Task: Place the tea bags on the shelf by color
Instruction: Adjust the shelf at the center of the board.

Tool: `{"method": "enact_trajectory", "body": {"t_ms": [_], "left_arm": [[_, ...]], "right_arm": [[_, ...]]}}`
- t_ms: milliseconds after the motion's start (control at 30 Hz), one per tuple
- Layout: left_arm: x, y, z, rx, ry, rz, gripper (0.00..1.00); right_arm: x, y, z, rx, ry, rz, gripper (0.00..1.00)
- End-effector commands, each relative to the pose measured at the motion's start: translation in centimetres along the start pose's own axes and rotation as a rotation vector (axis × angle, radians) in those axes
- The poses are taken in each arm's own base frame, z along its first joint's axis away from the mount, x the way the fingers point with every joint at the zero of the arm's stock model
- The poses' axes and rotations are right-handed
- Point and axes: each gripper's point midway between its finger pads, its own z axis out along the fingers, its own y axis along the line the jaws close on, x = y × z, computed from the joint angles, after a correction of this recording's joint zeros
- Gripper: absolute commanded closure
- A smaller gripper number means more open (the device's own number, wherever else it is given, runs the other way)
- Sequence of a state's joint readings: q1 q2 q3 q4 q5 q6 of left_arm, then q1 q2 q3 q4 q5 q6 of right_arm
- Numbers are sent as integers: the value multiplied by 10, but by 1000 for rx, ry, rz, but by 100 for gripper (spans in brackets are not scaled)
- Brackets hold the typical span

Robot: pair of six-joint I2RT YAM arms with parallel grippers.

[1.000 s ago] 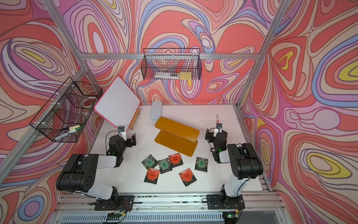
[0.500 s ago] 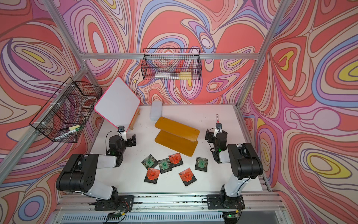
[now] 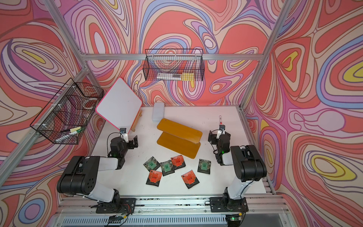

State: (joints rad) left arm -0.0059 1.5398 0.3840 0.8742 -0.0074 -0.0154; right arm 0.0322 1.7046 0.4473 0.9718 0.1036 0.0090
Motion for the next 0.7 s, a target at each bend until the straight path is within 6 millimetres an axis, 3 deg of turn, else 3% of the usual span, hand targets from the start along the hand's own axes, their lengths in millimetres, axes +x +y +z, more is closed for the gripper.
{"method": "enact_trajectory", "body": {"t_ms": [0, 567, 667], "left_arm": [[0, 2, 0, -12, 2, 0, 1], [0, 3, 0, -14, 3, 0, 1], [-1, 10, -3, -58, -11, -18, 1]], "right_arm": [[-7, 0, 2, -4, -14, 3, 2], [-7, 0, 2, -4, -15, 3, 2], [-9, -11, 0, 57, -28, 26, 2]]}}
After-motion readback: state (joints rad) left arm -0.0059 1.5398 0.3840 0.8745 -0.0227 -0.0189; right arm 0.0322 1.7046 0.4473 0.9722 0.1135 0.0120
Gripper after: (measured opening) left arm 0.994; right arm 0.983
